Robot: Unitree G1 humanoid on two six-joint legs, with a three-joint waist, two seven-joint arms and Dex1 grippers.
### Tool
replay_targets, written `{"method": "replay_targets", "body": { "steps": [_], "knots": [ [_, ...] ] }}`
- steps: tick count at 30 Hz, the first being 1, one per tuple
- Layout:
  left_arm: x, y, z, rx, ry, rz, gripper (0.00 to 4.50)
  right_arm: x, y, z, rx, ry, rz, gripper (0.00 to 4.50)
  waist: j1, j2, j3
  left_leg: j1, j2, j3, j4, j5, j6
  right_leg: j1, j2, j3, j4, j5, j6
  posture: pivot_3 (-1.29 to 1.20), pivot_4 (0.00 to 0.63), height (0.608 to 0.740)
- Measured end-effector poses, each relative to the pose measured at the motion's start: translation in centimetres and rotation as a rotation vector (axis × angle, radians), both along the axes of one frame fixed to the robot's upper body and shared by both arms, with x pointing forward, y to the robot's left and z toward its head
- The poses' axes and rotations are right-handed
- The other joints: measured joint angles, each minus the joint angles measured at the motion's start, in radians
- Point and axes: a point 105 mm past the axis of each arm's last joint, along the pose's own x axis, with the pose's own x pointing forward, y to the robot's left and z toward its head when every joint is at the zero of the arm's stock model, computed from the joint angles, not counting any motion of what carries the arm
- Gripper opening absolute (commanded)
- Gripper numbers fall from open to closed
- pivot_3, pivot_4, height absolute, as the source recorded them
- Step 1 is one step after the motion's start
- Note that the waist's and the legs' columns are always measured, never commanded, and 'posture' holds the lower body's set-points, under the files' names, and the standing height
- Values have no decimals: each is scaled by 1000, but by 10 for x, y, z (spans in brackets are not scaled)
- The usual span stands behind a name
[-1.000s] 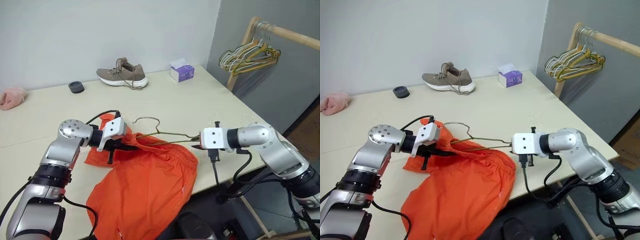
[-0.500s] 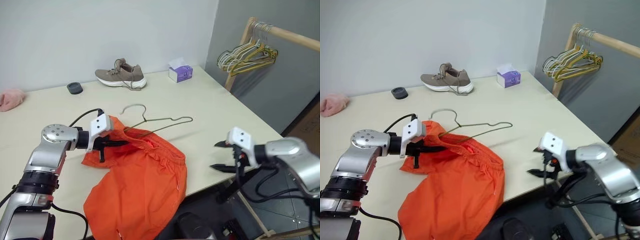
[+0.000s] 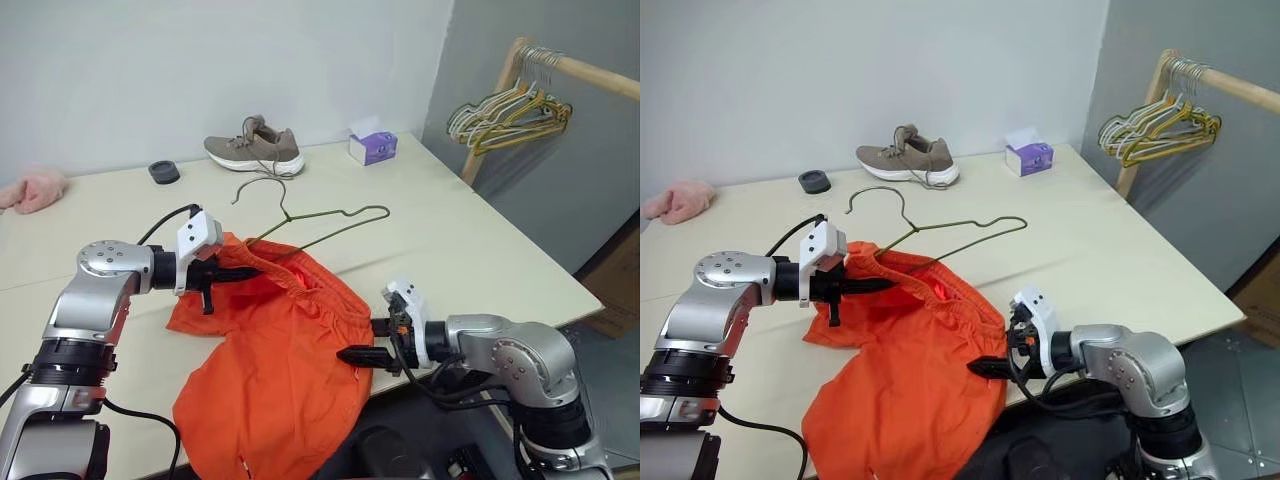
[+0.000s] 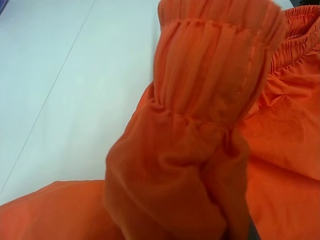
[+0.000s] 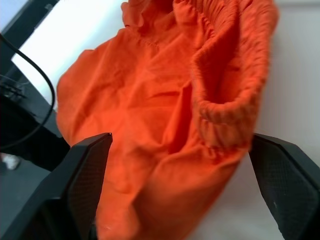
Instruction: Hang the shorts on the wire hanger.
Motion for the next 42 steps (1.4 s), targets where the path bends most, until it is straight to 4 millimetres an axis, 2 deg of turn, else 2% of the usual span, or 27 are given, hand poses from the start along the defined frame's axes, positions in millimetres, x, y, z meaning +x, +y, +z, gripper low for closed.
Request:
{"method": "replay_targets", "body": {
  "steps": [7,11,15,20,24,34,42],
  "knots": [
    [-4,0,1,-25,13,10,0,15,-2,-10,-76,-78,-82,1477,14,0,0,-1,0,0,0,0,0,0,0,0,0,0,0,-332,0,740],
    [-9,3,1,-72,45,44,0,28,-14,-10,-99,-134,-138,74,14,0,0,-1,0,0,0,0,0,0,0,0,0,0,0,-326,0,740],
    [-19,3,6,-132,95,49,0,41,-32,-5,-105,-165,-181,25,15,0,0,-1,0,0,0,0,0,0,0,0,0,0,0,-320,0,740],
    [-44,-3,23,-229,225,-21,0,65,-69,21,-119,-206,-207,25,15,0,0,0,0,0,0,0,0,0,1,0,-1,0,0,-312,0,740],
    [-56,-3,30,-206,247,-65,0,66,-72,20,-93,-167,-185,25,16,2,1,0,0,0,-1,0,0,0,2,0,-1,0,0,-307,0,740],
    [-70,11,19,-49,257,-116,0,66,-77,22,-94,-146,-169,25,20,2,2,0,0,0,-1,0,0,0,1,1,-2,0,0,-311,0,740],
    [-72,16,10,28,249,-152,0,64,-80,23,-104,-148,-163,25,24,2,2,-1,0,0,-1,0,0,-1,1,2,-2,0,0,-320,0,740]
  ]
}}
